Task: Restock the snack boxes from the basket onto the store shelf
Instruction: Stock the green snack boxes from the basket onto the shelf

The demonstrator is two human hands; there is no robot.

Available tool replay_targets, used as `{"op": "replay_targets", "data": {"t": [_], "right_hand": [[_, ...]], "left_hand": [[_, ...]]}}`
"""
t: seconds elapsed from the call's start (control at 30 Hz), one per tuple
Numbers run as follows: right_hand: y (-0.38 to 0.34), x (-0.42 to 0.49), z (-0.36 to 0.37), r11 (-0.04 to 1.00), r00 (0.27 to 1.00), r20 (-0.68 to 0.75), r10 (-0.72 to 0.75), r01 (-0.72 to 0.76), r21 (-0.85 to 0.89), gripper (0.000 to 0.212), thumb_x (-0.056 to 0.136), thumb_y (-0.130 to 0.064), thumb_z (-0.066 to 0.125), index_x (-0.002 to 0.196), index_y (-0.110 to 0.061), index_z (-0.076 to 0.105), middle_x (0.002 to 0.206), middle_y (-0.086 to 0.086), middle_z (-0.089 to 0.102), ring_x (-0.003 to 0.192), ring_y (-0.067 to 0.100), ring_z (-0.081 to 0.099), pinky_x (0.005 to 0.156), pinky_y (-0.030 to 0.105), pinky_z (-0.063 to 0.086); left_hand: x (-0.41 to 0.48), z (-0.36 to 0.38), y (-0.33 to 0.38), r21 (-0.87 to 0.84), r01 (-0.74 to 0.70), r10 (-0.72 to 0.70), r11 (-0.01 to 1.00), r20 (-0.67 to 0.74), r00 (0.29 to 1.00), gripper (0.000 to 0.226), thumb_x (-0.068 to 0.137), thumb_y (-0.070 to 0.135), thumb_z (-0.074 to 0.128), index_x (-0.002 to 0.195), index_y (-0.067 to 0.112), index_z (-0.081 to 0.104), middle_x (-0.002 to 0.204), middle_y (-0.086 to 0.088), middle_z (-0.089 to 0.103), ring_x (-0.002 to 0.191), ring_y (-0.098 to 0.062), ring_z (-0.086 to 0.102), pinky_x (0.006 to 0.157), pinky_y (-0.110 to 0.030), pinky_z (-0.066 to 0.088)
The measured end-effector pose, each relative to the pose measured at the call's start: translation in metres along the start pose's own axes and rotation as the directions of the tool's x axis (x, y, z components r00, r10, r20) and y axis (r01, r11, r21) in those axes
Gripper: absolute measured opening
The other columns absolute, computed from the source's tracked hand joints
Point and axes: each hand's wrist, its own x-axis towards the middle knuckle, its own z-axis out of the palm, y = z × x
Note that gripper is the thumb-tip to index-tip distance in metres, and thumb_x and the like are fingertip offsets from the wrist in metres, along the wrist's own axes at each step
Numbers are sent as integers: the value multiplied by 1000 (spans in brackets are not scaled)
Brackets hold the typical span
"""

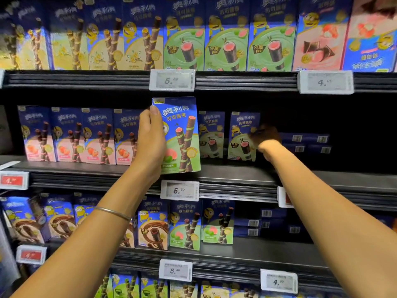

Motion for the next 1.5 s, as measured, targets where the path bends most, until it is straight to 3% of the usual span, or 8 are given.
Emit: {"op": "replay_targets", "data": {"t": [0.3, 0.53, 0.67, 0.8, 0.93, 1.17, 1.37, 1.5], "right_hand": [[-6, 1, 13, 999, 999, 20, -39, 40, -32, 33, 98, -30, 65, 123, -9, 65, 124, 16, 68, 110, 33, 64, 88, 36, 49], [-8, -4, 10, 995, 996, 83, 12, -20, 100, 41, 94, -31, 70, 131, -16, 60, 132, 11, 65, 114, 30, 61, 94, 36, 47], [-25, -21, 2, 986, 996, 61, 63, -72, 151, 54, 94, -37, 70, 138, -10, 55, 135, 14, 61, 124, 34, 57, 104, 45, 49], [-59, -77, -14, 928, 998, 44, -37, 18, 372, 14, 97, -34, 62, 98, -20, 61, 93, -3, 62, 86, 16, 59, 63, 26, 46], [-95, -134, -28, 850, 920, 255, -298, 135, 509, 39, 89, -55, 68, 111, -22, 64, 112, -4, 72, 104, 12, 68, 79, 32, 58], [-100, -160, -30, 874, 910, 232, -345, 221, 434, 43, 84, -24, 84, 117, -14, 58, 110, -1, 71, 99, 12, 72, 84, 41, 63], [-90, -146, -32, 837, 922, 251, -293, 121, 534, 42, 83, -17, 84, 118, -12, 61, 103, 1, 77, 89, 12, 77, 79, 41, 64], [-84, -127, -23, 841, 954, 183, -236, 106, 531, 36, 80, -18, 86, 110, -16, 65, 98, -2, 77, 83, 8, 76, 68, 30, 61]], "left_hand": [[8, -3, -5, 3, 26, -26, 1000, 1, 1000, 34, 111, 51, 32, 105, 23, 49, 73, 15, 73, 72, -6, 75, 61, -25, 63], [6, -3, -8, -5, 72, -72, 997, 10, 997, 34, 111, 53, 32, 106, 24, 49, 88, 7, 73, 79, -8, 75, 65, -28, 64], [4, 0, -8, -12, 74, -74, 997, 11, 997, 34, 110, 53, 33, 102, 25, 50, 72, 16, 71, 67, 0, 72, 54, -19, 57], [1, 9, -8, -12, 61, -61, 998, 32, 998, 33, 110, 54, 33, 101, 27, 51, 79, 13, 72, 74, -4, 72, 64, -25, 61], [-8, 21, -7, -47, 59, -56, 997, 65, 996, 29, 110, 52, 36, 110, 28, 53, 89, 11, 77, 82, -8, 77, 62, -24, 60], [-22, 25, -4, -111, 74, -62, 991, 114, 992, 39, 109, 56, 35, 128, 25, 48, 94, 9, 79, 86, -12, 79, 64, -27, 63], [-10, -14, -6, 81, -79, 78, 994, 12, 997, 42, 108, 7, 44, 147, 21, 42, 125, 8, 66, 94, 3, 72, 66, -14, 55], [-4, -47, -9, 153, -88, 102, 984, -88, 991, 44, 103, 0, 43, 138, 27, 47, 108, 21, 64, 75, 12, 66, 57, -11, 51]]}}
